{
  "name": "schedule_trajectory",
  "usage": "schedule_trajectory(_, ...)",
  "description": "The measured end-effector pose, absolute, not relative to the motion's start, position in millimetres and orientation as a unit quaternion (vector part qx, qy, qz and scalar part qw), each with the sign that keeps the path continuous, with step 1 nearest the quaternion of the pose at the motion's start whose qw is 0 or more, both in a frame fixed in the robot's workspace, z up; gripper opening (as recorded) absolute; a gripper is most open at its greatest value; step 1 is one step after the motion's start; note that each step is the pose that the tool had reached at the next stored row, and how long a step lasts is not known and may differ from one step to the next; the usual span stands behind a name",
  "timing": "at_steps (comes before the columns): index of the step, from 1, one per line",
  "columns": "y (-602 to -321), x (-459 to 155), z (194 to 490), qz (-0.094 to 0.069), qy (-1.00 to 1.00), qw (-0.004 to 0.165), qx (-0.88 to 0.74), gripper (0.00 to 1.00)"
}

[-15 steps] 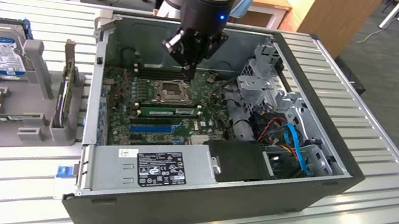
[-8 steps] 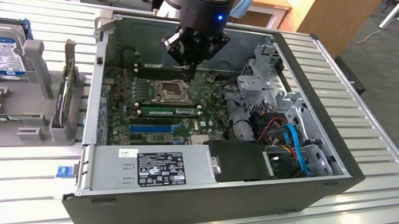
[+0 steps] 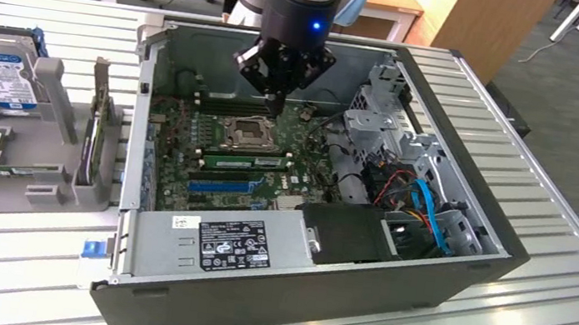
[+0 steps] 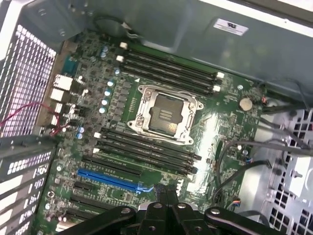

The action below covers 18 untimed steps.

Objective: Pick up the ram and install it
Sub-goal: 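Press down the ram until it locks into place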

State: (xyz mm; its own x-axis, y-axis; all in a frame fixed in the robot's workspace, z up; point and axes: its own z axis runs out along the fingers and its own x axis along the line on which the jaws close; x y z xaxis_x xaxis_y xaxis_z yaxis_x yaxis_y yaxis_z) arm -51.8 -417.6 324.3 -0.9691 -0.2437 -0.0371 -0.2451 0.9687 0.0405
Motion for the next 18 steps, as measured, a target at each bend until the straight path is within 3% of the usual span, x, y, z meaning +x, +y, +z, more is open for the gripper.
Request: schedule_trajectory(18,-417.6,-51.8,324.3,0.022,0.996,0.017,-0.079,0.1)
